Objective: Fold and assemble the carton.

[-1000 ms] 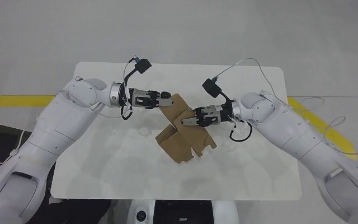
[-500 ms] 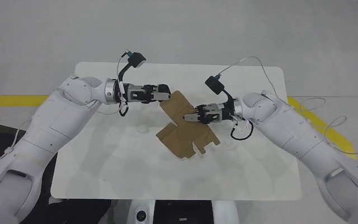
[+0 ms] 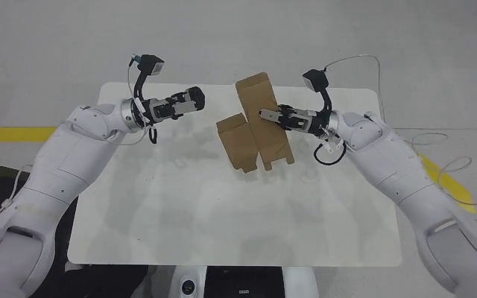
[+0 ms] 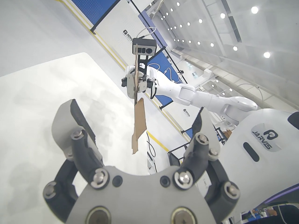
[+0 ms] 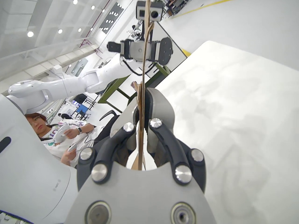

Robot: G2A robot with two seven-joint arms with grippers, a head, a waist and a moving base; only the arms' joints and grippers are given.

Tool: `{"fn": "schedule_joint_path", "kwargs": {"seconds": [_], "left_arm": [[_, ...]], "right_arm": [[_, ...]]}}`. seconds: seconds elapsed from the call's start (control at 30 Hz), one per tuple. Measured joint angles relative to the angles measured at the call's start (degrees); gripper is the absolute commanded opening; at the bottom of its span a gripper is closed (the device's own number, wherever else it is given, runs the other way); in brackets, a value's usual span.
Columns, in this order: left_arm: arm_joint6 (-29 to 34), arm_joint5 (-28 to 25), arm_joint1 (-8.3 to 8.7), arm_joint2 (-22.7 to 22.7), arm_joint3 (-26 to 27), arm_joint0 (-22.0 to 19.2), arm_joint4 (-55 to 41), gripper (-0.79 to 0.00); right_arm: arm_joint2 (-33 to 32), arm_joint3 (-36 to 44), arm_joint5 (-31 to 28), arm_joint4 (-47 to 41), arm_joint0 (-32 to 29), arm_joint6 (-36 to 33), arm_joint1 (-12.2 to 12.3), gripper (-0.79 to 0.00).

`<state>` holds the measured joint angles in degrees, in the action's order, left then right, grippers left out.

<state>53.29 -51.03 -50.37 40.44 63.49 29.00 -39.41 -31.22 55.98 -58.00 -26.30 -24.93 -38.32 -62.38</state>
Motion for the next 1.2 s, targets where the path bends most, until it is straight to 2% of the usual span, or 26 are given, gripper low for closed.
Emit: {"fn": "schedule_joint_path", "kwargs": {"seconds": [0.33, 0.67, 0.7, 0.73, 0.8, 0.87, 1.2], "left_arm": [[-2.9, -2.9, -0.56, -0.4, 2.6, 3.9, 4.7, 0.0], [-4.1, -4.0, -1.25, 0.2, 4.6, 6.0, 8.1, -0.003], [-4.1, -4.0, -1.3, 0.3, 4.7, 6.2, 8.3, -0.175], [-4.1, -4.0, -1.37, 0.5, 4.7, 6.3, 8.5, -0.397], [-4.1, -3.9, -1.47, 0.8, 4.8, 6.6, 8.9, -0.613], [-4.2, -3.5, -1.6, 1.1, 4.8, 6.8, 9.1, -0.785], [-1.5, -0.6, -2.28, 1.8, 4.5, 7.7, 5.8, -0.785]], "right_arm": [[-2.3, -2.9, 0.0, 6.1, -0.7, 14.7, -3.8, -0.785], [-2.8, -4.3, 0.2, 8.5, -1.1, 20.2, -7.1, -0.785], [-2.8, -4.4, 0.2, 8.5, -1.1, 20.4, -7.4, -0.785], [-2.8, -4.5, 0.1, 8.5, -1.1, 20.5, -7.7, -0.785], [-3.0, -4.9, 0.0, 8.6, -1.1, 20.5, -8.2, -0.785], [-3.2, -5.2, 0.0, 8.6, -1.1, 20.3, -8.7, -0.785], [-5.3, -5.9, 0.0, 9.8, -1.5, 19.6, -10.4, -0.785]]}}
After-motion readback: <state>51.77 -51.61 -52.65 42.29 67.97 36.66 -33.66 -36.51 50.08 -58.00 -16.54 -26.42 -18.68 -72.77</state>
